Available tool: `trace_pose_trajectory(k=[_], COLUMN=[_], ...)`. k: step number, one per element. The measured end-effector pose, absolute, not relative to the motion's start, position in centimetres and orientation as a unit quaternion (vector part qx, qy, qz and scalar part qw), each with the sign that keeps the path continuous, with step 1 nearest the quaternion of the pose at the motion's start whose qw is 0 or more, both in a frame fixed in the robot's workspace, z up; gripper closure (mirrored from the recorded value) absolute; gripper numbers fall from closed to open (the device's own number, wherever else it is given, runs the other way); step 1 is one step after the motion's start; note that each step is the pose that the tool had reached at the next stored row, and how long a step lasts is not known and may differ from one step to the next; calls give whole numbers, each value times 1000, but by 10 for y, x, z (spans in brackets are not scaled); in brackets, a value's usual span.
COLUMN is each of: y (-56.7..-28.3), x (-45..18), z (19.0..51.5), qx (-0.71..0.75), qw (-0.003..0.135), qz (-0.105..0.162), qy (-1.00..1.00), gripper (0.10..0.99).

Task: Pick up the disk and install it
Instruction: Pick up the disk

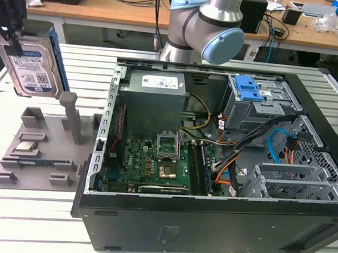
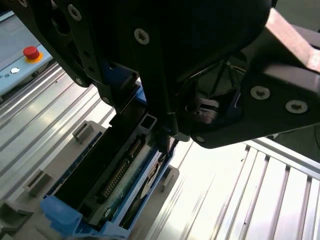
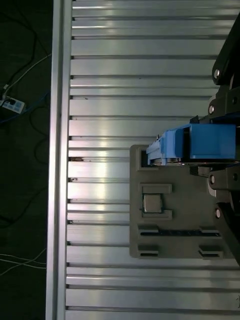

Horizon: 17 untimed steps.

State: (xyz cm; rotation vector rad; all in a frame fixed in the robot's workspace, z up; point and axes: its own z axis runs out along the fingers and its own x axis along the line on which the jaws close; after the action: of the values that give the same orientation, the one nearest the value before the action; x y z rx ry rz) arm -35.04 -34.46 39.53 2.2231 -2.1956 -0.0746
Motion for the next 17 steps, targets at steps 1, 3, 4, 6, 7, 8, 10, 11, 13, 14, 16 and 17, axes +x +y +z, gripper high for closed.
trace_pose_trajectory(k=[1,3,4,6,7,8,10,11,13,14,16,17], y=[-344,-344,-344,-344,-344,-344,-344,-344,-344,-344,-344,-344], x=[-350,-350,-350,-350,-350,-350,-350,-350,-350,-350,-350,-350], z=[400,407,410,416,418,421,426,428,434,438,442,445], qx=[711,711,711,711,711,711,711,711,711,711,711,711], qw=[8,8,8,8,8,8,8,8,8,8,8,8], qz=[-24,-24,-24,-24,-24,-24,-24,-24,-24,-24,-24,-24], qy=[-702,-702,-702,-702,-702,-702,-702,-702,-702,-702,-702,-702], gripper=[718,718,718,718,718,718,718,718,718,718,718,718])
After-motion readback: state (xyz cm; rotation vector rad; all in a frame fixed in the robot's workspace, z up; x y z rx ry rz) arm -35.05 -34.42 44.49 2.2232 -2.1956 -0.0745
